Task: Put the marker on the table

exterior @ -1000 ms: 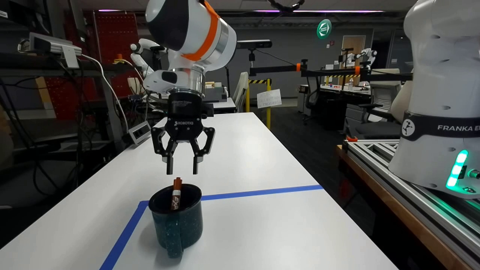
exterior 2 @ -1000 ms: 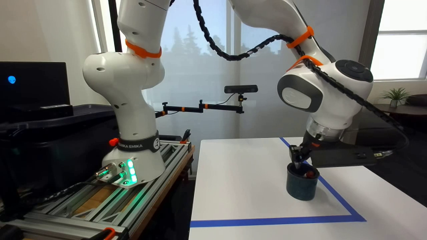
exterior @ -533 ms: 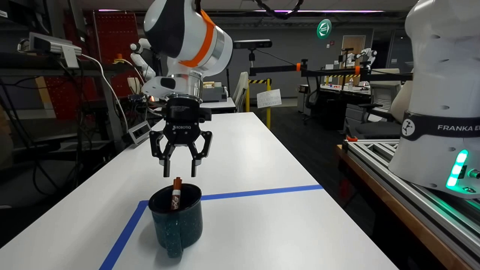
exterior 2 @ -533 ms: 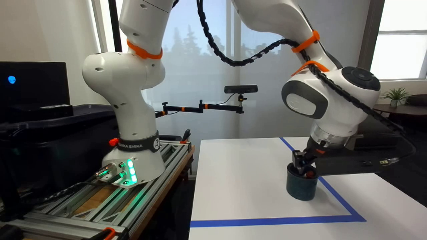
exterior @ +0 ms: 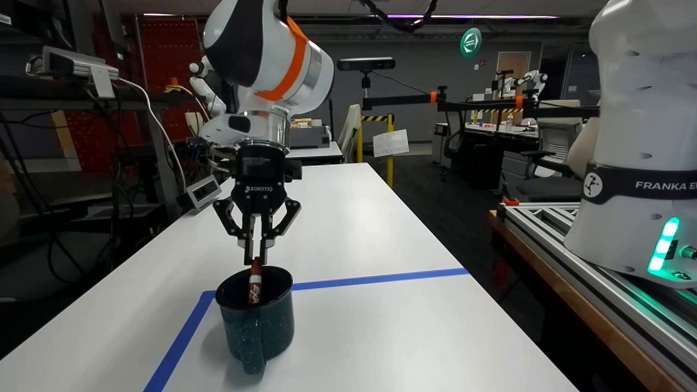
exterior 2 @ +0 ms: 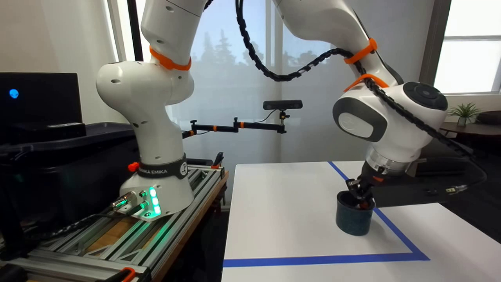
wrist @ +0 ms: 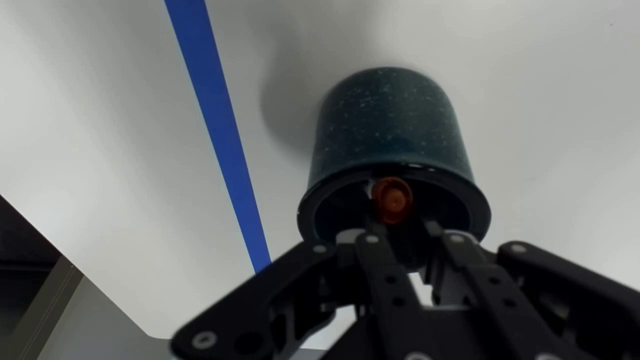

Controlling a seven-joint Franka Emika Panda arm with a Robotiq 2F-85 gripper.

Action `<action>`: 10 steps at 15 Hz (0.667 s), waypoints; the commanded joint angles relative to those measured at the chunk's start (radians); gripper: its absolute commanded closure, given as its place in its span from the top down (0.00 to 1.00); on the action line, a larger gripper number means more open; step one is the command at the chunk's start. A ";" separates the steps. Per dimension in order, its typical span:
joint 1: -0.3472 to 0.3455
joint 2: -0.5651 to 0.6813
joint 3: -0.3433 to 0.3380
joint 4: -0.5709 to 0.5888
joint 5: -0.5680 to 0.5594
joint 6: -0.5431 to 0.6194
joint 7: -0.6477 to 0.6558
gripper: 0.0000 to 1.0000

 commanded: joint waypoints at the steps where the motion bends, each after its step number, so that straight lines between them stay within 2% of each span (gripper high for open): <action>1: -0.015 0.016 0.016 0.017 0.004 0.003 -0.024 0.16; 6: -0.017 0.020 0.018 0.019 0.004 0.001 -0.026 0.29; 10: -0.017 0.031 0.020 0.019 0.000 0.001 -0.028 0.31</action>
